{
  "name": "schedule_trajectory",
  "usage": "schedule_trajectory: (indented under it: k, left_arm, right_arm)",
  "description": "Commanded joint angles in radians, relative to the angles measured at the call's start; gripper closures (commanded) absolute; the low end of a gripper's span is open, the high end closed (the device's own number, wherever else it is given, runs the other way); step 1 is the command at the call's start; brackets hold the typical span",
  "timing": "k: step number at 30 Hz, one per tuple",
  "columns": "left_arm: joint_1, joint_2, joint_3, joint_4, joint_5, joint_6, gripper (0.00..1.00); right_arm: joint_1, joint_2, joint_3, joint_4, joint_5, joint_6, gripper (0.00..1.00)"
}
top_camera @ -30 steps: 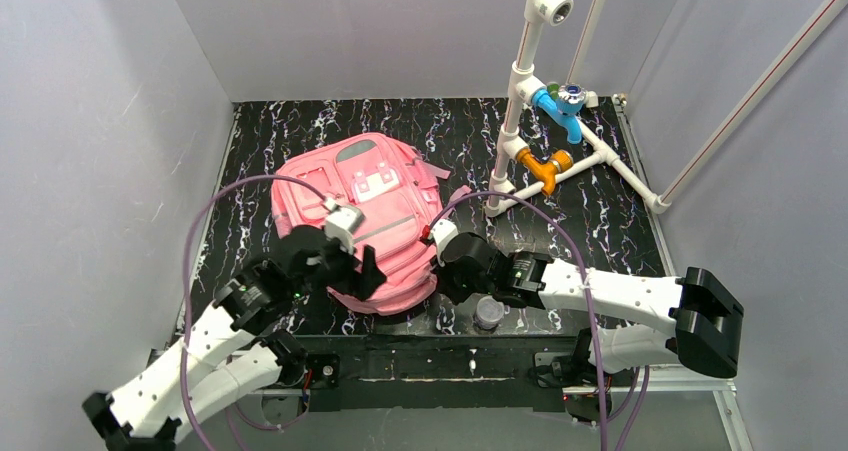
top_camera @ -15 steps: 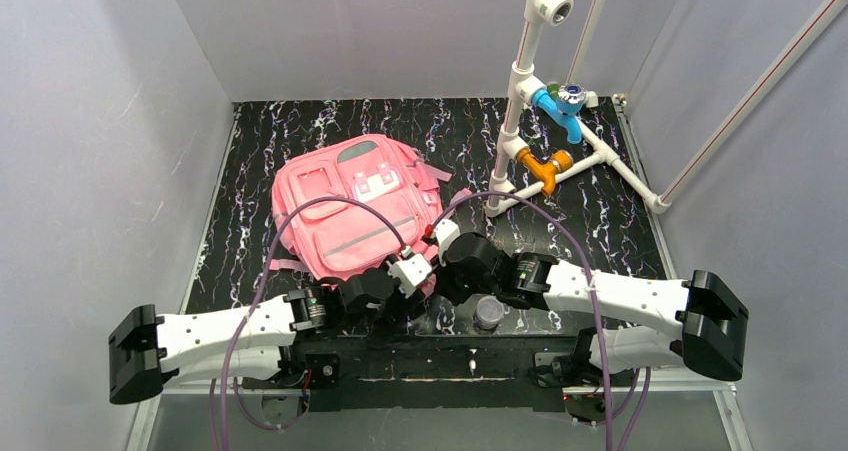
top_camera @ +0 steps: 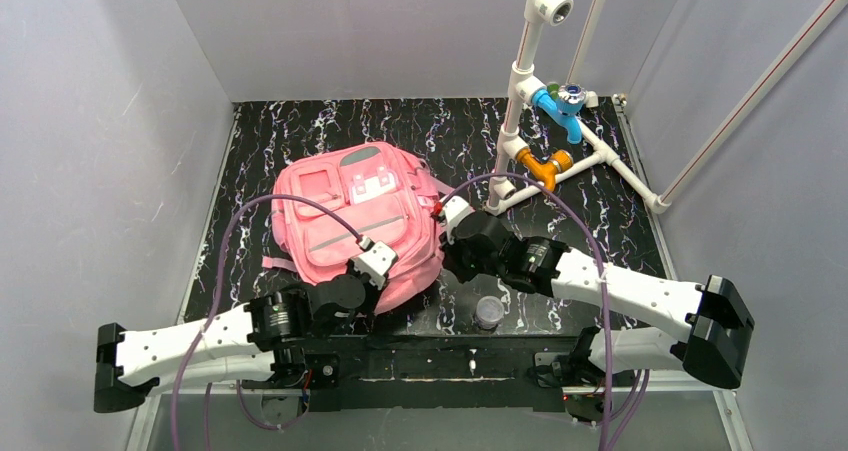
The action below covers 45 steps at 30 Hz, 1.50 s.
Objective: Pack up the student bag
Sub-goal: Zip the student bag at the center of the board.
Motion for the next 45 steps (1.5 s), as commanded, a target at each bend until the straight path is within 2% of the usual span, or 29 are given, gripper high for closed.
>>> schedule_trajectory:
  k: [1,7,11,15,20,24,25,27,32,34,38,40,45]
  left_arm:
    - [0.008,-0.104,0.117,-0.317,-0.057,-0.118,1.00]
    - [0.008,-0.187,0.229,-0.496,-0.036,-0.129,1.00]
    - [0.008,-0.260,0.289,-0.593,-0.072,-0.137,1.00]
    - [0.008,-0.358,0.302,-0.589,-0.081,-0.130,1.00]
    - [0.008,-0.373,0.291,-0.583,-0.060,-0.146,1.00]
    - [0.008,-0.351,0.209,-0.460,0.000,-0.166,1.00]
    - [0.008,-0.336,0.169,-0.396,0.036,-0.169,1.00]
    - [0.008,-0.284,0.085,-0.245,0.092,-0.179,1.00]
    - [0.010,-0.142,-0.034,-0.001,0.091,-0.229,1.00]
    - [0.010,-0.125,-0.061,0.044,0.082,-0.246,1.00]
    - [0.010,-0.138,-0.081,0.030,0.087,-0.249,1.00]
    - [0.011,-0.160,-0.081,-0.031,0.084,-0.272,1.00]
    - [0.010,-0.227,-0.104,-0.115,0.085,-0.329,0.97]
  right_arm:
    - [-0.122,-0.027,0.020,-0.169,0.114,-0.094,0.99]
    - [-0.207,0.047,0.036,-0.123,0.073,-0.117,0.99]
    - [-0.243,0.140,0.080,-0.092,0.066,-0.139,0.99]
    - [-0.251,0.253,0.127,-0.056,0.069,-0.156,0.99]
    - [-0.258,0.389,0.191,-0.029,0.124,-0.173,0.99]
    - [-0.256,0.447,0.290,-0.118,0.116,-0.140,0.99]
    - [-0.252,0.432,0.303,-0.141,0.094,-0.129,0.93]
    - [-0.247,0.382,0.313,-0.172,0.050,-0.102,0.73]
    - [-0.245,0.263,0.341,-0.200,-0.003,-0.070,0.56]
    - [-0.245,0.240,0.347,-0.167,-0.084,-0.086,0.51]
    - [-0.245,0.236,0.322,-0.051,-0.346,-0.185,0.46]
    - [-0.245,0.218,0.268,0.050,-0.389,-0.256,0.43]
    - [-0.245,0.185,0.103,0.352,-0.504,-0.443,0.25]
